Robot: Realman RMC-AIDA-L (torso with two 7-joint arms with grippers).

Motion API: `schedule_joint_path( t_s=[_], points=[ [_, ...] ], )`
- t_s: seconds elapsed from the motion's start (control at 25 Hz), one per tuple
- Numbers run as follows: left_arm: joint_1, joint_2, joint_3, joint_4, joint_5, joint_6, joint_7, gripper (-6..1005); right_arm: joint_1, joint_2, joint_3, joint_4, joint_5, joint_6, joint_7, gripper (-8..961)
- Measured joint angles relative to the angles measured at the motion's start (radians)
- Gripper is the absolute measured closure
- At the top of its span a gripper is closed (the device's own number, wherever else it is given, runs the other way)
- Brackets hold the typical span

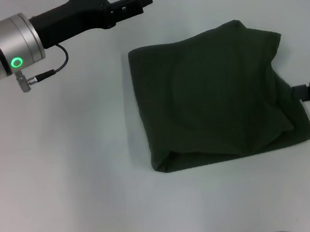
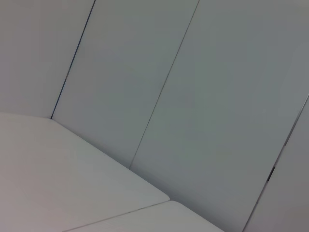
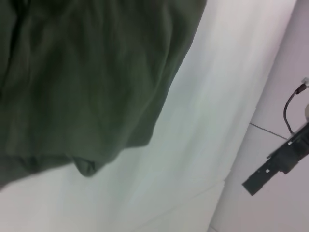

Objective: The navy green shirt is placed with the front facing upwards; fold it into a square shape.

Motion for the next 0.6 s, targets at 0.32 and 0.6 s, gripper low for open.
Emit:
schedule_joint_path(
  t_s=[0.32, 0.6],
  points=[
    [0.000, 0.000, 0.000, 0.000, -0.001, 0.004, 0.011, 85, -0.046, -0.012, 0.003, 0.038, -0.001, -0.047, 0.081, 187],
    [0.000, 0.000, 0.003, 0.000, -0.002, 0.006, 0.027, 86, -0.036, -0.011, -0.003, 0.112, -0.017, -0.037, 0.089, 187]
  ],
)
